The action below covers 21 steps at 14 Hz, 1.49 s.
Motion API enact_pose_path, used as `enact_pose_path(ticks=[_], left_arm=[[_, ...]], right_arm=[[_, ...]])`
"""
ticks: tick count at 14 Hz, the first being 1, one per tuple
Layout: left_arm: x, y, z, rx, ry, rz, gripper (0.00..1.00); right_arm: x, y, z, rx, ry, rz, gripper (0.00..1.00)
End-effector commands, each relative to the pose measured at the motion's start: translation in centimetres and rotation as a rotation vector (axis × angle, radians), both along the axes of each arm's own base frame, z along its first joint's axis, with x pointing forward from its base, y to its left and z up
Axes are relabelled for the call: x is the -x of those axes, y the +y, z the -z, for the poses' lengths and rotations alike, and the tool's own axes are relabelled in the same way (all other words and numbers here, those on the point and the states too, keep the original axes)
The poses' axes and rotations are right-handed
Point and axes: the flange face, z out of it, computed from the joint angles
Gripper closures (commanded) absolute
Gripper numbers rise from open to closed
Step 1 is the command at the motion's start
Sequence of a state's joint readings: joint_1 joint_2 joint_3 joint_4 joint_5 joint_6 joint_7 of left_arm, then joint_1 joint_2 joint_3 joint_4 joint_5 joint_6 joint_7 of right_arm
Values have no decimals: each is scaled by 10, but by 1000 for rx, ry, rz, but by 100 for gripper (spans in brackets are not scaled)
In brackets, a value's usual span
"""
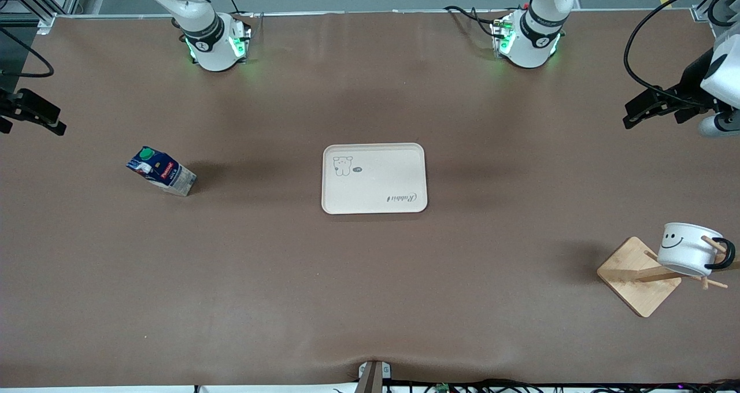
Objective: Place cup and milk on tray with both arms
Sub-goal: 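Move the left gripper toward the white mug on the wooden stand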
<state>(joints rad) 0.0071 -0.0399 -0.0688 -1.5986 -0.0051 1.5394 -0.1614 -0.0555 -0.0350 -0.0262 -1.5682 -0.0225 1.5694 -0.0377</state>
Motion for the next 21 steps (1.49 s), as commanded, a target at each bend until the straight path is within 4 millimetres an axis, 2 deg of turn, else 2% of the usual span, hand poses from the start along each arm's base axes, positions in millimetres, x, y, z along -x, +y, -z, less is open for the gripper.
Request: enact_pose_path(ticks=[1, 9, 11, 13, 15, 16, 18, 21], left_arm=[[-4, 1, -4, -4, -10, -9, 0], [-7, 2, -4, -3, -10, -9, 0], [-13, 6, 9, -5, 12, -15, 0], [-17, 20, 17, -18, 27, -31, 0], [-20, 23, 22, -17, 36, -34, 0], [-21, 23, 23, -17, 38, -38, 0], [-21, 38, 16, -30, 24, -64, 0], [-26, 42, 20, -59, 31, -64, 0]], right_arm=[[2, -3, -4, -1, 1, 1, 0], [2, -3, -3, -1, 1, -1, 0], [2, -3, -3, -1, 1, -1, 0], [2, -3, -4, -1, -1, -1, 0], [2, -3, -3, -1, 1, -1, 0], [2, -3, -4, -1, -1, -1, 0], [2, -3, -3, -1, 2, -1, 0], [2, -2, -3, -1, 1, -2, 0]])
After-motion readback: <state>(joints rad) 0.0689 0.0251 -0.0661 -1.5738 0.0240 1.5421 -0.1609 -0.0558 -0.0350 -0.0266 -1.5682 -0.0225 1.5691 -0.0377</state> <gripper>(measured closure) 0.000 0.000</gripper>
